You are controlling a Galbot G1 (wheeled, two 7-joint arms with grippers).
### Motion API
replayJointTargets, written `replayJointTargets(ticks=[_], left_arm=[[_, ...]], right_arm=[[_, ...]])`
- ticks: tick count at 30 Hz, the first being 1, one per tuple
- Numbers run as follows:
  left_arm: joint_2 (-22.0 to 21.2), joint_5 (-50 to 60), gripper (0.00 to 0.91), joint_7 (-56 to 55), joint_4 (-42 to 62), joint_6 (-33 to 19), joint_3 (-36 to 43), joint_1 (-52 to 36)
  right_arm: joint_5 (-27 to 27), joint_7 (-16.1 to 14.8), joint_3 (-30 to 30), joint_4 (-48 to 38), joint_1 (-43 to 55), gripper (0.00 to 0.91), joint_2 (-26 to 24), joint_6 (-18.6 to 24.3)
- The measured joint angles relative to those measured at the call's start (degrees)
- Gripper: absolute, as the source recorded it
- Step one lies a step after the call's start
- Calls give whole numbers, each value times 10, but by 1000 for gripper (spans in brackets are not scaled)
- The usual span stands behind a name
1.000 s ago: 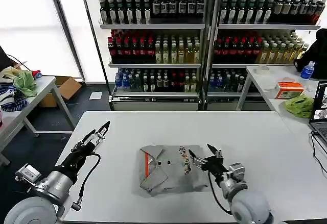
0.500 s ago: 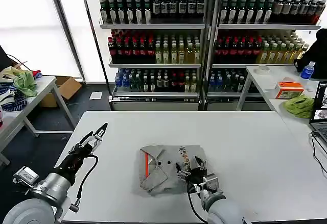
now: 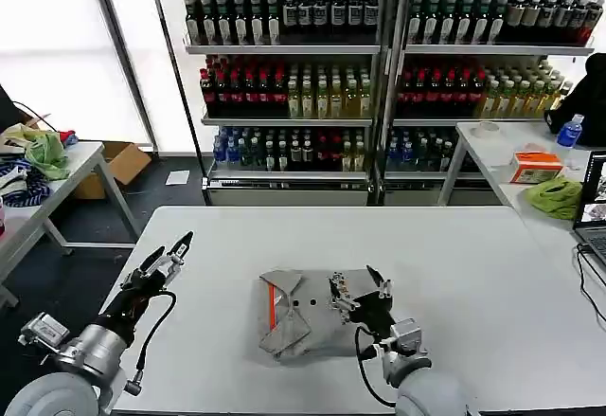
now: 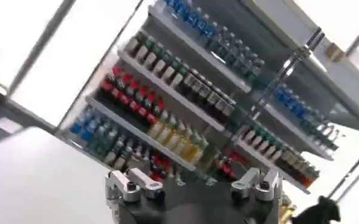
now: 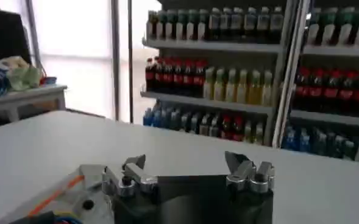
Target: Fold and organize the clothes.
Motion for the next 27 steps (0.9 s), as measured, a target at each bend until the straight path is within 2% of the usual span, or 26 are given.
replayJointTargets(ticks=[5,13,20,27], left_arm=[[-11,86,907,37,10,-37,-13,28],[-41,274,907,100,25,-114,-35,70],[-80,398,907,150,28,-175,-33,101],[-110,470,907,167,23,-222,-17,129]], right_arm=[[-20,-35,54,11,-42,907,2,60],[-23,-93,160,14,-114,907,6,137],[-14,-131,228,8,-167,907,14,187],[-4,-158,264,14,-210,907,22,222]])
